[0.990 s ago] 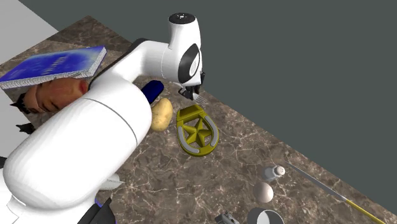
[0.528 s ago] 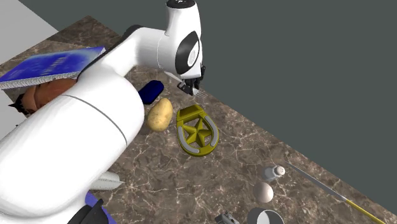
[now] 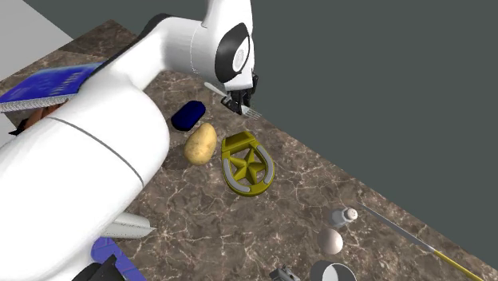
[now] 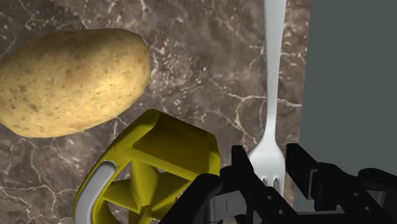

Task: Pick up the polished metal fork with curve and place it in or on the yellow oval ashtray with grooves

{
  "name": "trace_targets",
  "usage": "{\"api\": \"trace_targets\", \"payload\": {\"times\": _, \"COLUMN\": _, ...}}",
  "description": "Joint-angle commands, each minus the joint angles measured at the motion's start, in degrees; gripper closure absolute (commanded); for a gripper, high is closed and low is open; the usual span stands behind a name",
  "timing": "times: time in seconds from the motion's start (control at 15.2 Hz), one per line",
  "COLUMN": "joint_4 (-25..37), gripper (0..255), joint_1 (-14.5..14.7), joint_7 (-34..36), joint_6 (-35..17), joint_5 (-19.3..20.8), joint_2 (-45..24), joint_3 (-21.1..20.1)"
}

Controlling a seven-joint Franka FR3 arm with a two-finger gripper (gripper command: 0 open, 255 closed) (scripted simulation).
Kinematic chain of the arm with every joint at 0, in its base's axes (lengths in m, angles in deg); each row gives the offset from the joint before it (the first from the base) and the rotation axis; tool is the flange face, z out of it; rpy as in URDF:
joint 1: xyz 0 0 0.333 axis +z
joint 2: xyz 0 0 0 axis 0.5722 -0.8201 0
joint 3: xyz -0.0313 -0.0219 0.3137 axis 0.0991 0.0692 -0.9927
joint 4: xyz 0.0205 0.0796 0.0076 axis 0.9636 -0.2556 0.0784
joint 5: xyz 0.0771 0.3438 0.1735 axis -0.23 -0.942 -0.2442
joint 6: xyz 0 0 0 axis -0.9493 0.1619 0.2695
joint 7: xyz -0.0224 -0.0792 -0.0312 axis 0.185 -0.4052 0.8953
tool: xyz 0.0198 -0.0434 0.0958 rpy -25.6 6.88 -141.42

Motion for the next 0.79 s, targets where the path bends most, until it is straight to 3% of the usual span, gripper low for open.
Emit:
{"api": "trace_targets", "payload": {"times": 0.0, "joint_4": -4.84, "gripper": 255, "joint_1": -3.45, "joint_7": -1.48, "joint_6": -1.87, "joint_5": -1.80, "joint_2": 3.52, "joint_3": -0.85}}
{"api": "trace_targets", "payload": {"times": 0.4, "joint_4": -20.33, "gripper": 255, "joint_1": -15.19, "joint_7": -9.98, "joint_6": -8.26, "joint_5": -9.94, "joint_2": 16.41, "joint_3": -2.81}}
{"api": "trace_targets", "payload": {"times": 0.66, "joint_4": -29.75, "gripper": 255, "joint_1": -21.99, "joint_7": -19.16, "joint_6": -11.65, "joint_5": -17.49, "joint_2": 26.23, "joint_3": -2.25}}
{"api": "trace_targets", "payload": {"times": 0.73, "joint_4": -30.27, "gripper": 255, "joint_1": -21.69, "joint_7": -18.96, "joint_6": -12.37, "joint_5": -17.23, "joint_2": 25.94, "joint_3": -1.98}}
